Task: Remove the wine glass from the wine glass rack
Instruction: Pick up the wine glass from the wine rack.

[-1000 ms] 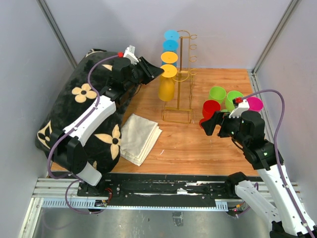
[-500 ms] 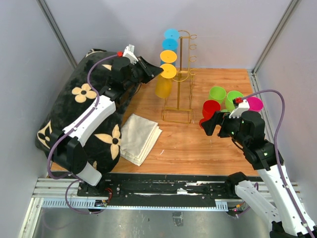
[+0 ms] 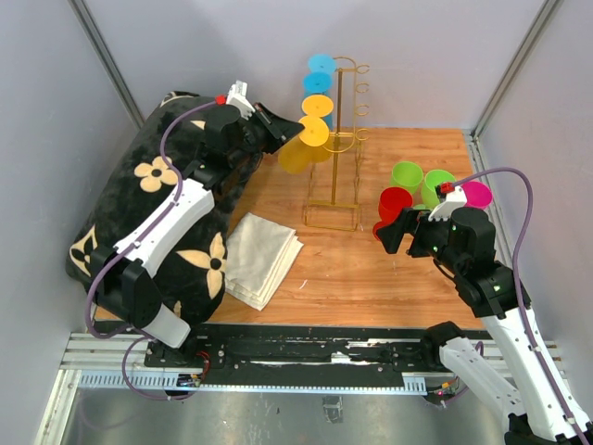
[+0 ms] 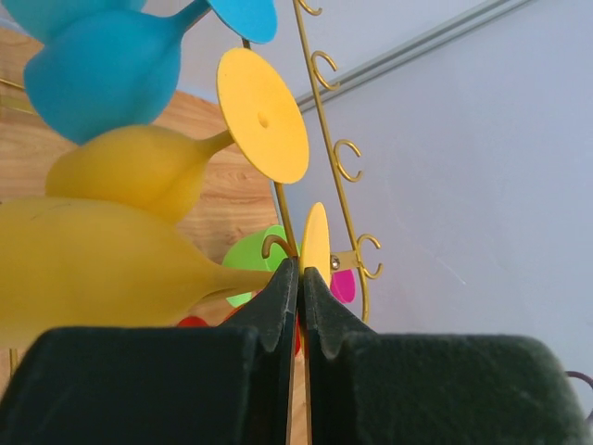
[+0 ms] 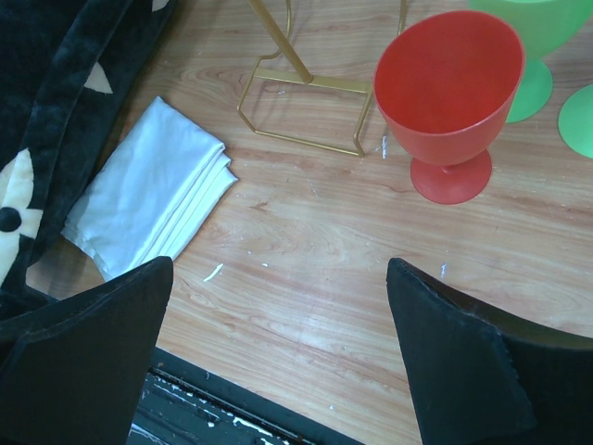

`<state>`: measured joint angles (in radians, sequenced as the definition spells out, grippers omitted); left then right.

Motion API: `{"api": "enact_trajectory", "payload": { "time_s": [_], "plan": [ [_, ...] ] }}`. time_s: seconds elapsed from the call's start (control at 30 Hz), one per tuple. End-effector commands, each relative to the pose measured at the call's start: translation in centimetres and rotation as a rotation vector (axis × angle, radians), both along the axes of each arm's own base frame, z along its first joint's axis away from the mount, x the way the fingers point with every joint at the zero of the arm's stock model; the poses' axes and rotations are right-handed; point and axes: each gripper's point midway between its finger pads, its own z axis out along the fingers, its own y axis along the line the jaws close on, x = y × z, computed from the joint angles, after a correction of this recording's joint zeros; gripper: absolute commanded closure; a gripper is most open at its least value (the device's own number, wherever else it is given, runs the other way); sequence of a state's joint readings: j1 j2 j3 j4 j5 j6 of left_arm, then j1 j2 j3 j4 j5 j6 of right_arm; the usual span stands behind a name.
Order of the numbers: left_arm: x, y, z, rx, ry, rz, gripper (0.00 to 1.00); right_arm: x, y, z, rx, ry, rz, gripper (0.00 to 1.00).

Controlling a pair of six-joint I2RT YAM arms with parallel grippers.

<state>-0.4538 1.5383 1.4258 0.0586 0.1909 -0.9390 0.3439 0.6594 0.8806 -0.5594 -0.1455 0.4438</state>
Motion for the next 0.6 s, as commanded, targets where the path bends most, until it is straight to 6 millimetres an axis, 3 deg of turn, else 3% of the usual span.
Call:
{"api": "enact_trajectory", "payload": {
  "time_s": [0.0,0.57],
  "plan": [
    [-0.6,0.95,3.08,-0.061,-0.056,0.023,1.0,0.04,-0.51,-0.46,-0.01,0.012,-0.025,0.01],
    [-0.37,1.2,3.98,-0.104,-0.044,0.048,0.99,0.03,-0.62,-0.43,-0.015,0.01,-0.027,0.01]
  ]
}}
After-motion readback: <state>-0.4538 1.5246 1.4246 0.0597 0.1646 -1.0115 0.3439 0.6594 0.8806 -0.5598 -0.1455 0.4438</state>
